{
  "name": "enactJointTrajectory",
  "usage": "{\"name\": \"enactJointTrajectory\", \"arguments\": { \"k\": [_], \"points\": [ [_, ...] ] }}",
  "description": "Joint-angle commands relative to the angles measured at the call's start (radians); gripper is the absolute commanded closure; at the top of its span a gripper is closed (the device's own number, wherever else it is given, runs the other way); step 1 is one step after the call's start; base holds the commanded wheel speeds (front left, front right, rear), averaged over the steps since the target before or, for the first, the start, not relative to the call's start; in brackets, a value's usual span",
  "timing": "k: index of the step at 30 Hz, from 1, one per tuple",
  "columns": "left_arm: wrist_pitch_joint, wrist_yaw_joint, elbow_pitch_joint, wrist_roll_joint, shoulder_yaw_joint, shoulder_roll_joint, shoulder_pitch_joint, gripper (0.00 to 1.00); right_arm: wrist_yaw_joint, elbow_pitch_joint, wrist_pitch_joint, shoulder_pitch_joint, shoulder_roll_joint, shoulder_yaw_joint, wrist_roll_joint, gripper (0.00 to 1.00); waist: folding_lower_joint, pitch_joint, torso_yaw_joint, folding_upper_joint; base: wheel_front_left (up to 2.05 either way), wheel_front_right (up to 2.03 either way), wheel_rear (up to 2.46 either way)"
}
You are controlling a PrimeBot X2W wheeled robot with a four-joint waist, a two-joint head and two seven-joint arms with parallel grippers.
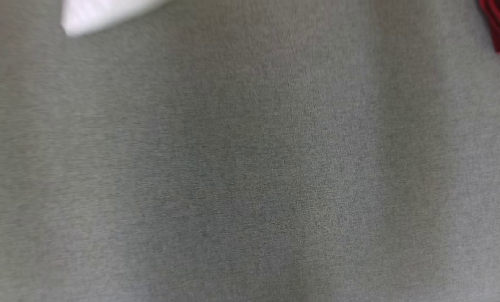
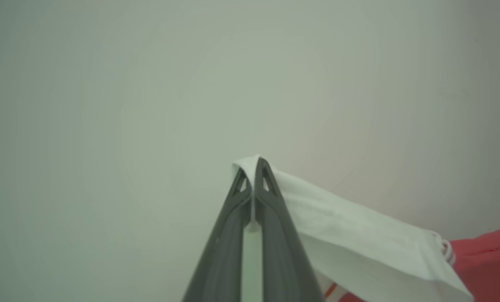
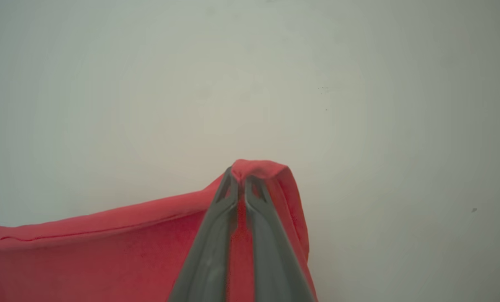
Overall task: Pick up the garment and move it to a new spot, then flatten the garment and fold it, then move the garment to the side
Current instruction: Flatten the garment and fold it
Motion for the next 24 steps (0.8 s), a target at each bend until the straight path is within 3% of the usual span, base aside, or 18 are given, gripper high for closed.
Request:
{"name": "enactJointTrajectory", "arguments": {
  "k": [1,12,17,24],
  "points": [
    [-0.01,0.002,0.027,-0.009,-0.011,-0.003,-0.051,1.0,-0.003,0.015,0.0,-0.039,0.011,0.003,-0.006,1.0,-0.0004,0.061,-0.03,-0.0004,0.0,0.0,0.0],
    [-0.107,0.002,0.256,-0.033,-0.144,-0.046,-0.343,1.0,-0.003,0.199,-0.049,-0.259,0.012,0.014,-0.055,1.0,-0.0004,0.074,-0.028,-0.0004,0.0,0.0,0.0],
    [-0.133,0.002,0.295,-0.064,-0.192,-0.061,-0.363,1.0,-0.003,0.242,-0.073,-0.282,0.014,0.032,-0.047,1.0,-0.0004,0.086,-0.014,-0.0004,0.0,0.0,0.0],
    [-0.166,0.002,0.312,-0.146,-0.261,-0.041,-0.325,1.0,-0.003,0.278,-0.092,-0.264,-0.007,0.074,-0.01,1.0,-0.0004,0.123,-0.003,-0.0004,0.0,0.0,0.0]
  ]
}}
